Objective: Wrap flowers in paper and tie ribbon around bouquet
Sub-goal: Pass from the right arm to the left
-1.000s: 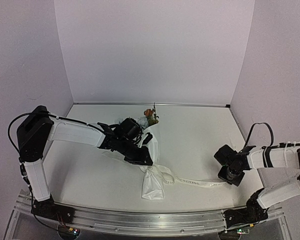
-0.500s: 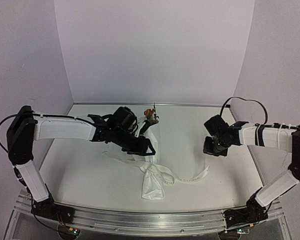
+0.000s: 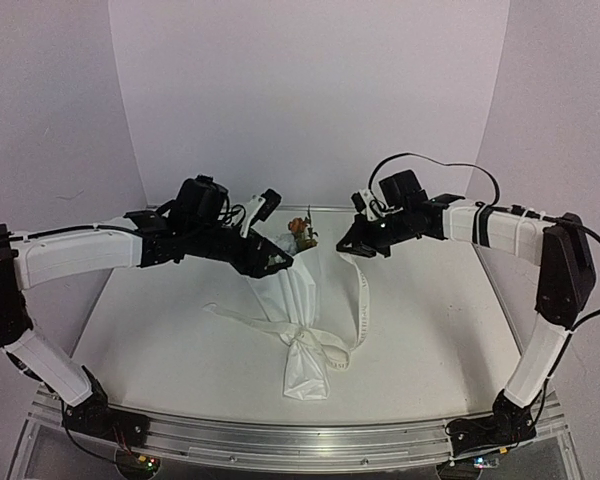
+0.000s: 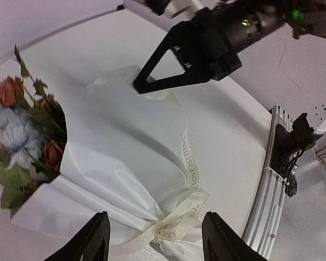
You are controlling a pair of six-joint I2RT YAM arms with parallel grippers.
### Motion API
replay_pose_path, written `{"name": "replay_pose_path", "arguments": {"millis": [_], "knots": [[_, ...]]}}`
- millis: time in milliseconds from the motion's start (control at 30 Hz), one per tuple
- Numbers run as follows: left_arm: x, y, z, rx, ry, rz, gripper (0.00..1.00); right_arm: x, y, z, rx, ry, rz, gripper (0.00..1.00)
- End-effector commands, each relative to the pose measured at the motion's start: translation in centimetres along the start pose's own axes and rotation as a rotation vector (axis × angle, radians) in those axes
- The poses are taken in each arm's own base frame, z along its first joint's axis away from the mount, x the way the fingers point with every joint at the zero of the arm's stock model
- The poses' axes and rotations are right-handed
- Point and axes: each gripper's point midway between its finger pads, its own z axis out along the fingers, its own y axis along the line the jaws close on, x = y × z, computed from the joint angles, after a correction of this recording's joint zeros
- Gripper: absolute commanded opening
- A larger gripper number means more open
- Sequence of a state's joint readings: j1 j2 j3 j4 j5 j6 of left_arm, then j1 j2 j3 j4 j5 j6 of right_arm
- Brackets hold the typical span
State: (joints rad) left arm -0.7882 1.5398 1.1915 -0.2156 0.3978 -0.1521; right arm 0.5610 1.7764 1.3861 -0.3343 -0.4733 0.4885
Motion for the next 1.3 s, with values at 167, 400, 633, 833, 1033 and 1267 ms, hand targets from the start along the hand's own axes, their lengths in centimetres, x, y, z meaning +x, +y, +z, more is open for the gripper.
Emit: {"name": "replay_pose_path", "arguments": {"millis": [167, 400, 633, 833, 1033, 1267], "knots": [[-3.2, -2.0, -4.2, -0.032, -0.388, 0.587, 0.62, -1.2, 11.3, -0.7, -0.478, 0.15, -0.043, 0.0], [-2.3, -1.5, -3.2, 0.014, -0.341, 0.676, 0.62, 1.9, 15.9, -2.6, -0.596, 0.2, -0.189, 0.0], [-1.3, -0.6, -1.7, 0.038, -0.323, 0.746, 0.62, 4.3, 17.4, -4.1, -0.616, 0.217, -0.309, 0.0], [-2.0, -0.3, -1.2, 0.03, -0.36, 0.742, 0.62, 5.7, 17.3, -4.4, -0.592, 0.262, -0.348, 0.0], [-2.7, -0.8, -0.8, 0.069, -0.385, 0.727, 0.64, 6.2, 16.9, -4.0, -0.574, 0.28, -0.348, 0.0], [-2.2, -1.1, 0.1, 0.128, -0.363, 0.722, 0.6, 6.3, 16.8, -3.9, -0.561, 0.286, -0.354, 0.0]]}}
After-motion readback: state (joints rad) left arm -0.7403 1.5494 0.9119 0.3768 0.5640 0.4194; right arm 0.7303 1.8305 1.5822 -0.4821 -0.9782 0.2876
